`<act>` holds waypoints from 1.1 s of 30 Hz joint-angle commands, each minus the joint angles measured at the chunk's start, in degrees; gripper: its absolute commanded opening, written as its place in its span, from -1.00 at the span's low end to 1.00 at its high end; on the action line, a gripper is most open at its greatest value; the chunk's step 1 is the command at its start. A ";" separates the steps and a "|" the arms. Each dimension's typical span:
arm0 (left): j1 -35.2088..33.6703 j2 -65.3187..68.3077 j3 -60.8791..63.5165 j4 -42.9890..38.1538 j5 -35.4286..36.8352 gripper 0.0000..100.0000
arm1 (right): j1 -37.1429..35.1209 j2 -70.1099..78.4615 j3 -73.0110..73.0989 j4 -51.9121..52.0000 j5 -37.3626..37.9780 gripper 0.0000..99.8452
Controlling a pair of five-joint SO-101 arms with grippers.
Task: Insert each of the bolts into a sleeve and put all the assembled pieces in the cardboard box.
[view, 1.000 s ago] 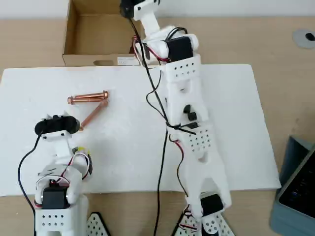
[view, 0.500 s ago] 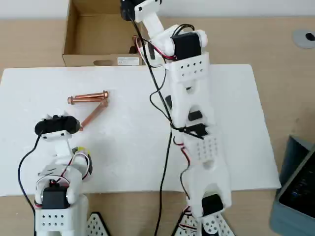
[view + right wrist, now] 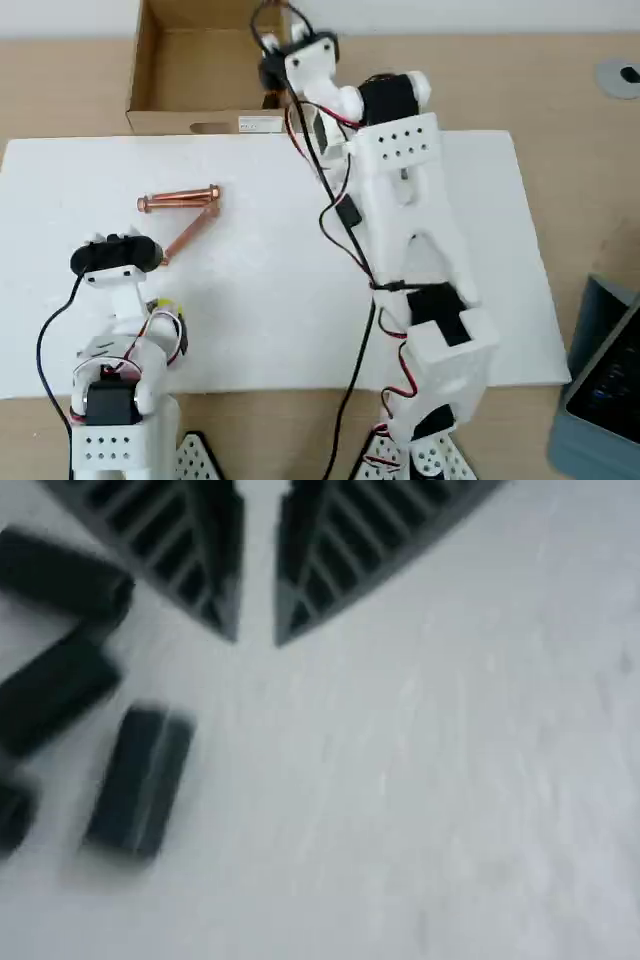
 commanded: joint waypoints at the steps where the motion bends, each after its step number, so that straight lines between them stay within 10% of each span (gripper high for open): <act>1: -0.44 -0.22 -0.18 -0.35 0.00 -0.99 | 1.54 -2.15 4.00 0.35 0.70 -0.95; 33: -0.44 -0.22 -0.18 -0.35 0.00 -0.99 | 5.85 21.14 2.51 -12.84 10.55 -0.69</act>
